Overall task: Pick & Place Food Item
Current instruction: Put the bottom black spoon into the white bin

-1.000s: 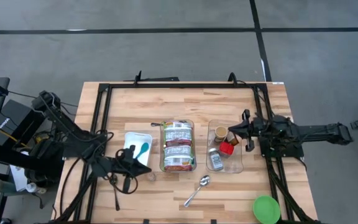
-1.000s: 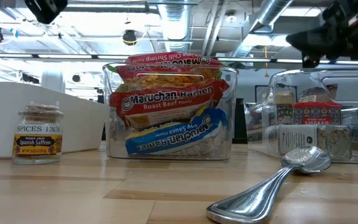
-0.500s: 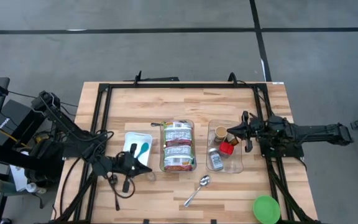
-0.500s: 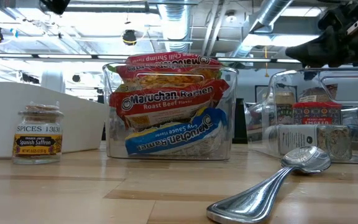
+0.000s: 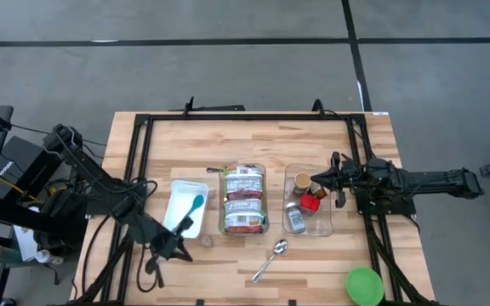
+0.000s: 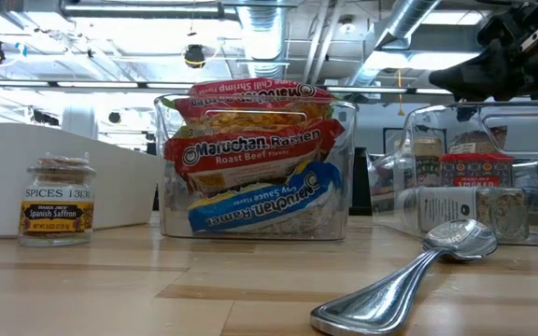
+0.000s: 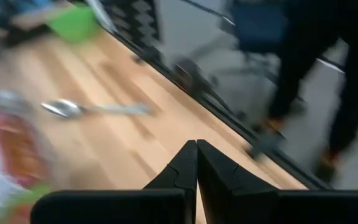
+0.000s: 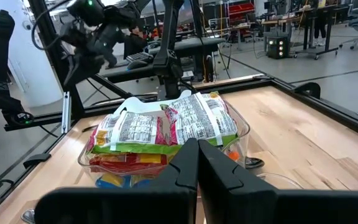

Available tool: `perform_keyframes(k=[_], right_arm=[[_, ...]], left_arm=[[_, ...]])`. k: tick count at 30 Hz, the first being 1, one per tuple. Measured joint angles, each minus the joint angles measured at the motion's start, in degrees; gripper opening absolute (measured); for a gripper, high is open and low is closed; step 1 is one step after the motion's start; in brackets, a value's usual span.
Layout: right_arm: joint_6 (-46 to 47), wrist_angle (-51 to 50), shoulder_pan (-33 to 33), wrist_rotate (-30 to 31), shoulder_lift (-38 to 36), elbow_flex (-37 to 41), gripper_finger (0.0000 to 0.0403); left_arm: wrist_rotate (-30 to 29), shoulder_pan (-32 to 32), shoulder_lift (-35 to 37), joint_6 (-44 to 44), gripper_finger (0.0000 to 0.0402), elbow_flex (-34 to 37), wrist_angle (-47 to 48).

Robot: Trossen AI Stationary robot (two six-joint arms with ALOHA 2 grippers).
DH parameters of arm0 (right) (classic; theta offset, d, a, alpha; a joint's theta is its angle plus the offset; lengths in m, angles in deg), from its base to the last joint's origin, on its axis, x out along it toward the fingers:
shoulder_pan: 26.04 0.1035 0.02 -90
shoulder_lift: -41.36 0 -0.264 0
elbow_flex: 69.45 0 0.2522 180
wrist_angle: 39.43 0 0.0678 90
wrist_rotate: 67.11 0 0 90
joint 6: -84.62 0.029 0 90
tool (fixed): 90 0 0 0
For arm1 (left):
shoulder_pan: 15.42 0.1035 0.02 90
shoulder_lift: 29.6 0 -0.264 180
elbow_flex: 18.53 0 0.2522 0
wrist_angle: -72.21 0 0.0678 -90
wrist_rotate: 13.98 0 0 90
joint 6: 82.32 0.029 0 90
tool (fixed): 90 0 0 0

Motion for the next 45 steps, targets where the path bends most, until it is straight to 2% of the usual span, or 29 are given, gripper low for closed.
perform_keyframes(k=[3, 5, 13, 17, 25, 36, 38, 45], right_arm=[[0.0, 0.0, 0.0, 0.0, 0.0, 0.0, 0.0001], [0.0, 0.0, 0.0, 0.0, 0.0, 0.0, 0.0001], [0.0, 0.0, 0.0, 0.0, 0.0, 0.0, 0.0001], [0.0, 0.0, 0.0, 0.0, 0.0, 0.0, 0.0001], [0.0, 0.0, 0.0, 0.0, 0.0, 0.0, 0.0001], [0.0, 0.0, 0.0, 0.0, 0.0, 0.0, 0.0001], [0.0, 0.0, 0.0, 0.0, 0.0, 0.0, 0.0001], [0.0, -0.5, 0.0, 0.0, 0.0, 0.0, 0.0001]], left_arm=[[5.5, -1.1, 0.0, -1.1, 0.0002, 0.0, 5.8], [6.9, -2.5, 0.0, -2.9, 0.0002, 0.0, 9.8], [7.7, -10.8, 0.0, -2.3, 0.0002, 0.1, 28.7], [7.7, -14.9, 0.0, 2.0, 0.0002, 0.1, 33.6], [6.7, -16.8, 0.0, 5.7, 0.0002, 1.3, 35.7], [8.2, -15.3, -3.0, 6.4, 0.0002, 1.2, 35.7], [6.2, -14.8, -4.1, 6.3, 0.0002, 1.2, 34.6], [6.6, -13.8, -6.5, 6.7, 0.0002, 1.3, 32.4]])
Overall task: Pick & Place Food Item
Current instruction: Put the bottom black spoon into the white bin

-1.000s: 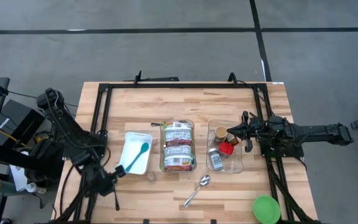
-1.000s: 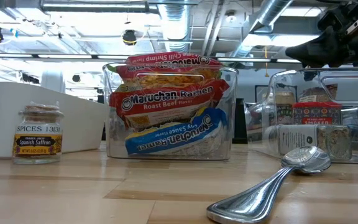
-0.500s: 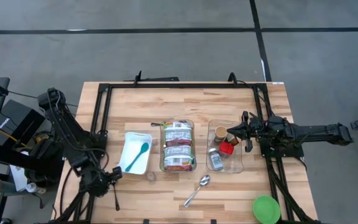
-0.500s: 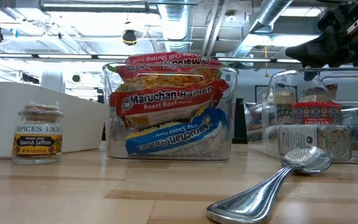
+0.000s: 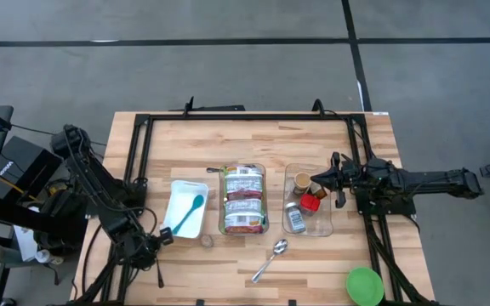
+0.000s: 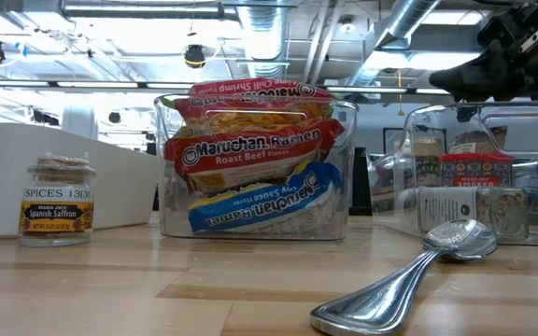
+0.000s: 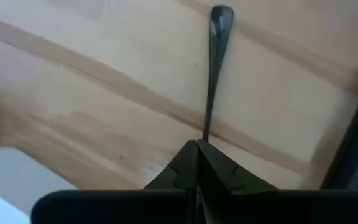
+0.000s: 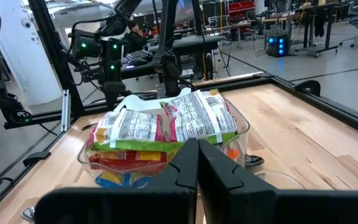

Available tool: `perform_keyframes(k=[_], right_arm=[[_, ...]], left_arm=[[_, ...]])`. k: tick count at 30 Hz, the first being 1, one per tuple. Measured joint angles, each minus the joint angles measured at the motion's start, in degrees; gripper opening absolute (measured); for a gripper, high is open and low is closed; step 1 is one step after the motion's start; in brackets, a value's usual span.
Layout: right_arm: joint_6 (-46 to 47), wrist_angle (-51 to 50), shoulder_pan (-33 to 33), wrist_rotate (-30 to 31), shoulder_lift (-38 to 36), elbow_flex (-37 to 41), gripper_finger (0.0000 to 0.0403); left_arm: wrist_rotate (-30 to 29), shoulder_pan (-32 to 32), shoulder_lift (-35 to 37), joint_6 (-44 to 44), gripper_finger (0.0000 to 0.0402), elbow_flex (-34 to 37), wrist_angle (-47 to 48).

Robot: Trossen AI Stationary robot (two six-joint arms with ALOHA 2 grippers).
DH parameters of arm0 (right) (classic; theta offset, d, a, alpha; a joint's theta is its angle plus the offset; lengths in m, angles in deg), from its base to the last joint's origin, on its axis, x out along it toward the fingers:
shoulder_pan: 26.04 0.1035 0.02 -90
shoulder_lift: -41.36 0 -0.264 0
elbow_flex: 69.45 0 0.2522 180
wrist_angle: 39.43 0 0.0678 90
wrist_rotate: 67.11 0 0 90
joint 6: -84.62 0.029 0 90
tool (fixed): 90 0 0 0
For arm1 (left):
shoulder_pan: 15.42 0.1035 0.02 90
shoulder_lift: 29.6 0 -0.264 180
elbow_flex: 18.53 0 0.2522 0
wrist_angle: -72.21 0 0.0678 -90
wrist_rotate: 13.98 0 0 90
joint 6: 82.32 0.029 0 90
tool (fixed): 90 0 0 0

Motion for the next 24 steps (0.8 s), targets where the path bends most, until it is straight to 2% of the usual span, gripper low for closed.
perform_keyframes(k=[11, 17, 24], right_arm=[[0.0, -0.8, 0.0, 0.0, 0.0, 0.0, 0.0001], [0.0, -0.9, 0.0, 0.0, 0.0, 0.0, 0.0001], [0.0, -1.1, 0.0, 0.0, 0.0, 0.0, 0.0001]], left_arm=[[0.6, 0.0, -0.1, 0.9, 0.0002, -1.0, -0.8], [1.0, 1.0, -0.1, 0.8, 0.0002, -4.1, 3.2], [1.2, 1.8, -0.1, -2.0, 0.0002, -4.6, 0.2]])
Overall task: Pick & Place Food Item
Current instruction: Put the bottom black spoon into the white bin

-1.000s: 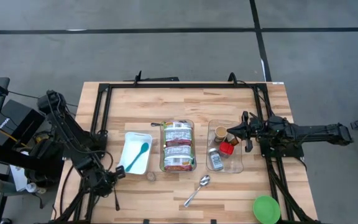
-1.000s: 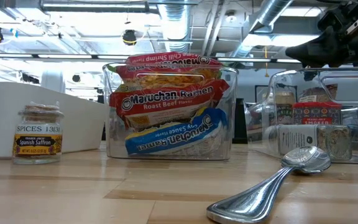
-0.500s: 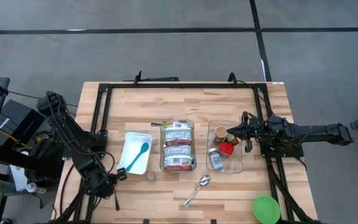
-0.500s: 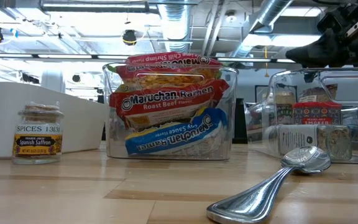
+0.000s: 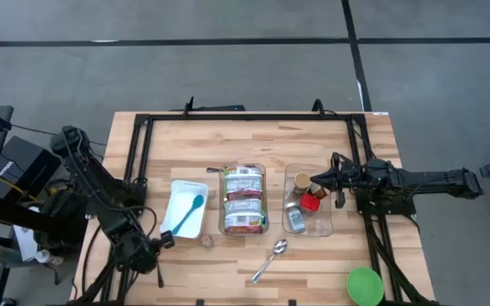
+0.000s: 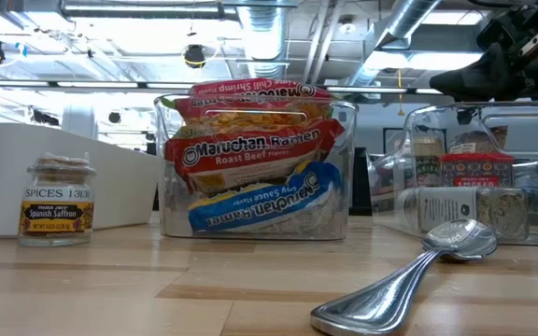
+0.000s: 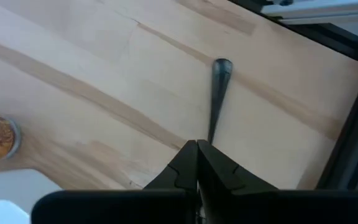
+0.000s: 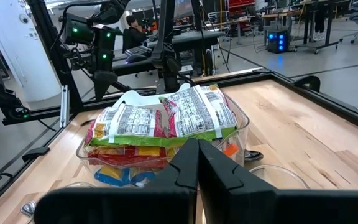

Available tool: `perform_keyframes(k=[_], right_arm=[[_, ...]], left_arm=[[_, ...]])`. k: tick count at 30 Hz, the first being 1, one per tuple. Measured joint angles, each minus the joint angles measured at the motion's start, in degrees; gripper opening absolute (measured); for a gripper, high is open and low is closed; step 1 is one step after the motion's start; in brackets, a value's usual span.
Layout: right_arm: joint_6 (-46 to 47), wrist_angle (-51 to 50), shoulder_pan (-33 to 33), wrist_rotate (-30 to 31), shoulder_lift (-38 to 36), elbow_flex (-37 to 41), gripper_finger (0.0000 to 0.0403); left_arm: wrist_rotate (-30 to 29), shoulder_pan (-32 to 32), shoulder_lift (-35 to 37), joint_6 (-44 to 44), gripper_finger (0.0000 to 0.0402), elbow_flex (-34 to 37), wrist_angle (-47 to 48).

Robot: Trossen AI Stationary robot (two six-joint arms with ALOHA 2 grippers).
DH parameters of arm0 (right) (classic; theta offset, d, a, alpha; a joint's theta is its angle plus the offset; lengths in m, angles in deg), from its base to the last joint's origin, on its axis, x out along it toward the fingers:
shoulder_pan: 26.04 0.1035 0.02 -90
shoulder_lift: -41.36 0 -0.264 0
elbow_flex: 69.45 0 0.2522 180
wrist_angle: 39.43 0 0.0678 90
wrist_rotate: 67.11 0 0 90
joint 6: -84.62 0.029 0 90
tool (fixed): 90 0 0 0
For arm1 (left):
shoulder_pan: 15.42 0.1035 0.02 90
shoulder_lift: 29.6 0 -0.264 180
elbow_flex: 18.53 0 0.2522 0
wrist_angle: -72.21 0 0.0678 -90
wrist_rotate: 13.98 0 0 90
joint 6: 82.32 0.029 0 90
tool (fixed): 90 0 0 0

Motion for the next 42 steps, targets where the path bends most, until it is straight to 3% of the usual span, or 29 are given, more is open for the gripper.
perform_keyframes(k=[11, 18, 42], right_arm=[[0.0, 0.0, 0.0, 0.0, 0.0, 0.0, 0.0001], [0.0, 0.0, 0.0, 0.0, 0.0, 0.0, 0.0001], [0.0, 0.0, 0.0, 0.0, 0.0, 0.0, 0.0001]], left_arm=[[0.7, 0.0, -6.6, -4.4, 0.0002, 0.0, -4.1], [3.4, -0.4, -7.0, -4.7, 0.0002, 0.0, -2.5], [4.1, -2.5, -8.9, -9.1, 0.0002, 0.0, -2.1]])
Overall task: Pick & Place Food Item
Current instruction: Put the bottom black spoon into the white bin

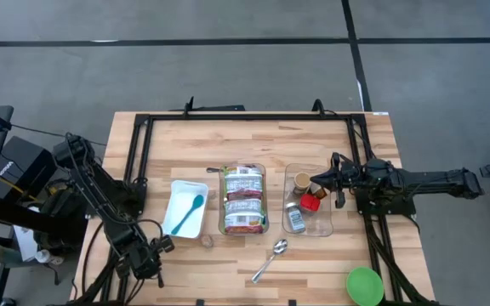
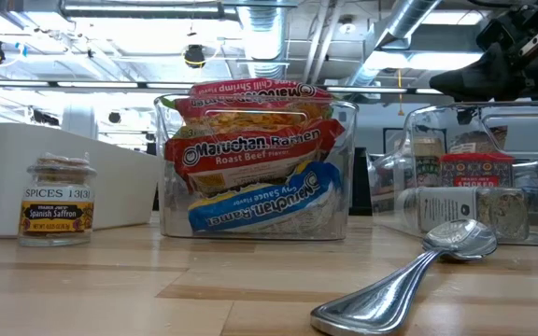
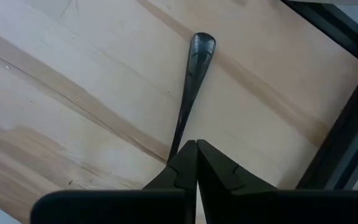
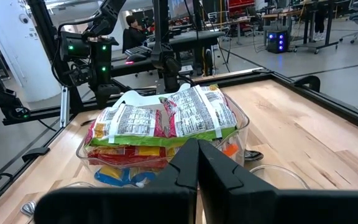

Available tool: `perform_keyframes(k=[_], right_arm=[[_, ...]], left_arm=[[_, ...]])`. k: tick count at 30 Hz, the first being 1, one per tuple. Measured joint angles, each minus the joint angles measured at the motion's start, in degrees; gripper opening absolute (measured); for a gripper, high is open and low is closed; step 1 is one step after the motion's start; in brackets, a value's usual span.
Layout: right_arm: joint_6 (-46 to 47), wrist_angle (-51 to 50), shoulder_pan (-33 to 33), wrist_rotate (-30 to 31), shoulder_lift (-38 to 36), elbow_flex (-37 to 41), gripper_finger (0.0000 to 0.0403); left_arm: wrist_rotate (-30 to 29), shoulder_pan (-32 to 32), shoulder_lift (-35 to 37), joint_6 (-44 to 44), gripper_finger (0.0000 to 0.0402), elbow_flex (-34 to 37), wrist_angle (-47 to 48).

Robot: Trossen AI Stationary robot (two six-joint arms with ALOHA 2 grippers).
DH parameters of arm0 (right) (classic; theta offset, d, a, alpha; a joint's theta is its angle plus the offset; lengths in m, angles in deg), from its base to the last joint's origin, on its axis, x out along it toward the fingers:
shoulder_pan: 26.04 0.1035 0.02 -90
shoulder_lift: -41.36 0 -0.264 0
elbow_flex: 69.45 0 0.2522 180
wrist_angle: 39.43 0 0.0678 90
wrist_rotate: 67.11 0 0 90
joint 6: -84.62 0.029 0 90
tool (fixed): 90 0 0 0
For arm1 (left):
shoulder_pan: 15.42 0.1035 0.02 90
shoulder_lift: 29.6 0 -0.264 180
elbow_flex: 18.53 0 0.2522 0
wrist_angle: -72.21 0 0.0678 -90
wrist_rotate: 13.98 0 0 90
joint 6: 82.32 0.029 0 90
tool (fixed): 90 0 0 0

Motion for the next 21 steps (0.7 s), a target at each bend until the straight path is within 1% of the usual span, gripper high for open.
perform_keyframes(k=[12, 17, 21], right_arm=[[0.0, 0.0, 0.0, 0.0, 0.0, 0.0, 0.0001], [0.0, 0.0, 0.0, 0.0, 0.0, 0.0, 0.0001], [0.0, 0.0, 0.0, 0.0, 0.0, 0.0, 0.0001]], left_arm=[[-0.1, 0.8, 0.0, 1.6, 0.0002, 0.0, -1.0], [-0.6, 1.7, 0.0, 4.2, 0.0002, 0.0, -1.0], [-0.7, 2.1, 0.0, 4.4, 0.0002, 0.0, -1.0]])
